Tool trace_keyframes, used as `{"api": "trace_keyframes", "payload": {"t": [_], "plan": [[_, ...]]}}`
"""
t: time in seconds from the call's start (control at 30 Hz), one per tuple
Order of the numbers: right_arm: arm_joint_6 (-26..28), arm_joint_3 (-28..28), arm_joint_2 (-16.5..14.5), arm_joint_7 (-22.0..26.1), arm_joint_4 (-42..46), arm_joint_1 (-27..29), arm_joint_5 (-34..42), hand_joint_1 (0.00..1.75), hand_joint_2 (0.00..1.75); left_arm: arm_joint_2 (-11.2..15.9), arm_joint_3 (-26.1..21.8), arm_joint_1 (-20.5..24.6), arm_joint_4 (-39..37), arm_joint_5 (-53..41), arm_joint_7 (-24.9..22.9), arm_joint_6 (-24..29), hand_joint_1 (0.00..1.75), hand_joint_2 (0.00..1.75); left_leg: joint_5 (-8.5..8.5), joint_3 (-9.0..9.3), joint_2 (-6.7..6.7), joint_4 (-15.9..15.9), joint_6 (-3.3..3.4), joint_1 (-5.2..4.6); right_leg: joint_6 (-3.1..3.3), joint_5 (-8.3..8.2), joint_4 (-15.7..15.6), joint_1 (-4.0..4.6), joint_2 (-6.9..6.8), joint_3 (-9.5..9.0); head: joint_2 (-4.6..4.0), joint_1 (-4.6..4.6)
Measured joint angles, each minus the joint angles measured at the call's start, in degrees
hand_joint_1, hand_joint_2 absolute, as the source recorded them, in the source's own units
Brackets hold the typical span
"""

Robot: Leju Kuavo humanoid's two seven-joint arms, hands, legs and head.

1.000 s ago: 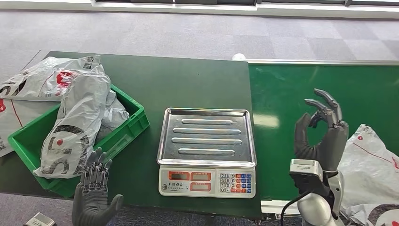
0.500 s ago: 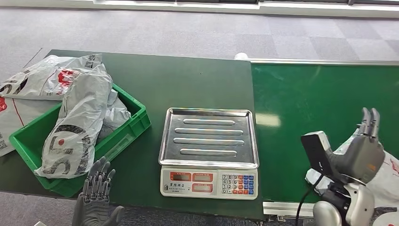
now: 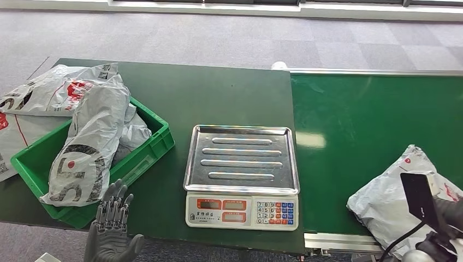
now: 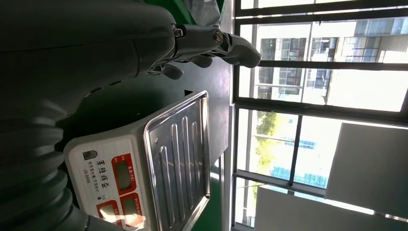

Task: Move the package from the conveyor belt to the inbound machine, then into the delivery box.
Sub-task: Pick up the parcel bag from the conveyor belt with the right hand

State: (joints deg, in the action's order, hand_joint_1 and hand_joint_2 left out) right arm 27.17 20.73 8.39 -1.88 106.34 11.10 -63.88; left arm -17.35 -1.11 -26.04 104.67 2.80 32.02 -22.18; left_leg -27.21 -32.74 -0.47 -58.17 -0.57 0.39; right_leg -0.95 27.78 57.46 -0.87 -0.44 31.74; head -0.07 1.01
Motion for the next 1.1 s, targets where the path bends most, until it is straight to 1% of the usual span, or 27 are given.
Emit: {"api": "trace_keyframes", "payload": {"t": [0.4, 0.5, 0.53, 0.57, 0.6, 0.67, 0.73, 0.77, 0.83, 0.93, 1.0, 1.1], "plan": [[0.42, 0.47, 0.31, -0.03, -0.10, 0.23, -0.10, 0.00, 1.75, -0.30, -0.28, 0.02, 0.01, -0.05, 0.00, 0.02, 0.00, 1.75, 0.00, 0.00, 0.01, 0.00, 0.00, 0.00, 0.00, 0.00, 0.00, 0.00, 0.02, 0.00, 0.00, 0.00], [0.75, 0.47, 0.65, -1.49, -0.10, 0.55, -0.88, 0.00, 1.75, -0.68, -0.53, -0.06, 0.19, -0.36, -0.19, -0.16, 0.00, 1.75, 0.00, 0.00, 0.01, 0.00, 0.00, 0.00, 0.00, 0.00, 0.00, 0.00, 0.01, -0.01, 0.00, 0.00], [-0.69, 0.46, 0.96, -2.85, -0.11, 0.86, -0.88, 0.00, 1.75, -0.91, -0.69, -0.13, 0.36, -0.49, -0.37, -0.44, 0.00, 1.75, 0.00, -0.01, 0.00, 0.00, 0.00, 0.00, 0.00, 0.00, 0.00, 0.00, 0.01, -0.02, 0.00, 0.00], [-3.68, 0.44, 1.42, -4.61, -0.20, 1.26, -0.32, 0.00, 1.75, -1.13, -0.94, -0.22, 0.60, -0.56, -0.59, -0.87, 0.00, 1.75, 0.00, -0.02, 0.00, 0.00, 0.00, 0.00, 0.00, 0.00, 0.00, 0.00, 0.00, -0.02, 0.00, 0.00], [-7.97, 0.41, 2.02, -6.40, -0.48, 1.64, 0.97, 0.00, 1.75, -1.29, -1.24, -0.31, 0.85, -0.57, -0.85, -1.36, 0.00, 1.75, -0.01, -0.04, 0.00, 0.00, 0.00, 0.00, 0.00, 0.00, 0.00, 0.00, 0.00, -0.03, 0.00, 0.00], [-19.00, 0.13, 3.59, -9.13, -2.32, 1.92, 6.17, 0.00, 1.75, -1.40, -1.99, -0.39, 1.23, -0.38, -1.31, -2.27, 0.00, 1.75, -0.03, -0.25, 0.01, 0.01, 0.03, 0.00, -0.01, 0.01, 0.00, 0.00, 0.01, -0.05, 0.00, 0.00], [-29.14, -0.78, 5.70, -10.29, -6.81, 0.99, 12.59, 0.00, 1.75, -1.18, -2.56, -0.25, 1.36, 0.21, -1.60, -2.81, 0.00, 1.75, -0.09, -0.45, 0.03, 0.01, 0.05, -0.01, -0.04, 0.02, -0.01, 0.00, 0.02, -0.07, 0.00, 0.00], [-32.66, -1.49, 6.97, -10.38, -10.31, -0.15, 15.17, 0.00, 1.75, -0.91, -2.70, -0.10, 1.33, 0.61, -1.60, -2.87, 0.00, 1.75, -0.10, -0.49, 0.05, 0.01, 0.07, -0.01, -0.06, 0.02, -0.01, -0.01, 0.02, -0.09, 0.00, 0.00], [-37.27, -3.29, 9.63, -10.30, -19.46, -4.10, 18.05, 0.00, 1.75, -0.02, -2.78, 0.23, 1.11, 1.47, -1.31, -2.31, 0.00, 1.75, -0.07, -0.48, 0.08, 0.01, 0.09, -0.01, -0.09, -0.03, -0.02, 0.00, 0.03, -0.10, 0.00, 0.00], [-40.05, -6.92, 12.89, -9.64, -36.71, -12.74, 18.29, 0.00, 1.75, 1.64, -2.62, 0.58, 0.51, 2.81, -0.47, 0.28, 0.00, 1.75, 0.04, -0.27, 0.17, -0.01, 0.11, 0.00, -0.10, -0.16, -0.01, 0.00, 0.16, -0.09, 0.00, 0.00], [-39.18, -9.59, 14.13, -8.57, -47.55, -18.04, 17.75, 0.00, 1.75, 2.64, -2.29, 0.62, 0.14, 3.52, -0.10, 1.97, 0.00, 1.75, 0.15, -0.04, 0.15, -0.01, 0.14, 0.00, -0.13, -0.23, -0.01, 0.00, 0.16, -0.07, 0.00, 0.01], [-37.72, -12.92, 14.96, -8.24, -58.06, -23.70, 17.28, 0.00, 1.75, 3.61, -1.72, 0.47, -0.09, 3.87, -0.08, 2.95, 0.00, 1.75, 0.22, 0.05, 0.10, -0.02, 0.13, 0.00, -0.13, -0.25, 0.00, 0.03, 0.11, -0.07, 0.00, 0.01]]}}
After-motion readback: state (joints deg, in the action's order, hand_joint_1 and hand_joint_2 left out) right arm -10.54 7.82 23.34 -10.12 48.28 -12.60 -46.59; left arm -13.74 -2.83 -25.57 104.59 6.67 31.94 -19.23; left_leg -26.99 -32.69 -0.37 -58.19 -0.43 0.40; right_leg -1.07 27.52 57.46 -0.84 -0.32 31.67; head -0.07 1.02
